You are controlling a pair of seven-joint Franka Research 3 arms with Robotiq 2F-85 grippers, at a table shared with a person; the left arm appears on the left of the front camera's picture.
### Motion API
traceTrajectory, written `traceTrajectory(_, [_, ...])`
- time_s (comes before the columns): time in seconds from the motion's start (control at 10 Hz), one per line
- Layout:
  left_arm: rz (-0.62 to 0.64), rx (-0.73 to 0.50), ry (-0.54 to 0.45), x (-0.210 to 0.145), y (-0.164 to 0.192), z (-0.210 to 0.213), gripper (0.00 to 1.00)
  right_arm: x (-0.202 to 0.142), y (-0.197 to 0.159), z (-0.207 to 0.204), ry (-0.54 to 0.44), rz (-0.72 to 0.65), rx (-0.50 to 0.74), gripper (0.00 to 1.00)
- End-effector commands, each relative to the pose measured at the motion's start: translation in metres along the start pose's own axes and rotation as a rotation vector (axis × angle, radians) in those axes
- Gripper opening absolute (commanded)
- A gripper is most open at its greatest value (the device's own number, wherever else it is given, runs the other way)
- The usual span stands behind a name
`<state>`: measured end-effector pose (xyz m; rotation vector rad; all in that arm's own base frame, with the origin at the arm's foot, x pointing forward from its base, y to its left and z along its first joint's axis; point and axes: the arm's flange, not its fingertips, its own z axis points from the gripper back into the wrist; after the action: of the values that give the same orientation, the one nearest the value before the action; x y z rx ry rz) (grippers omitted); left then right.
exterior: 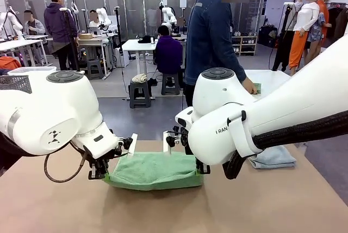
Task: Fold the towels and place them in the basket.
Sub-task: When a person lays out a Towel with hook on the table, fold it in half twice.
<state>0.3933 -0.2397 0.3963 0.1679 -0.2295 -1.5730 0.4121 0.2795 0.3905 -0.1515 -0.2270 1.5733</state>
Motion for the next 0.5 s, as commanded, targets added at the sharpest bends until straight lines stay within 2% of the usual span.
traceTrajectory(0.0, [-0.004, 0.012, -0.002, 0.001, 0.001, 0.002, 0.04, 0.001, 0.000, 0.000, -0.001, 0.014, 0.000, 0.04])
traceTrajectory(0.2, [-0.001, 0.001, 0.000, 0.000, 0.000, 0.000, 0.04, 0.001, 0.000, 0.000, 0.000, 0.002, 0.000, 0.04])
traceTrajectory(0.3, [0.039, -0.016, -0.020, -0.001, 0.016, -0.001, 0.04, -0.005, -0.017, -0.008, -0.035, -0.017, 0.040, 0.04])
traceTrajectory(0.4, [0.016, -0.025, -0.019, -0.002, 0.034, -0.003, 0.04, -0.013, -0.041, -0.017, -0.062, -0.030, 0.059, 0.04])
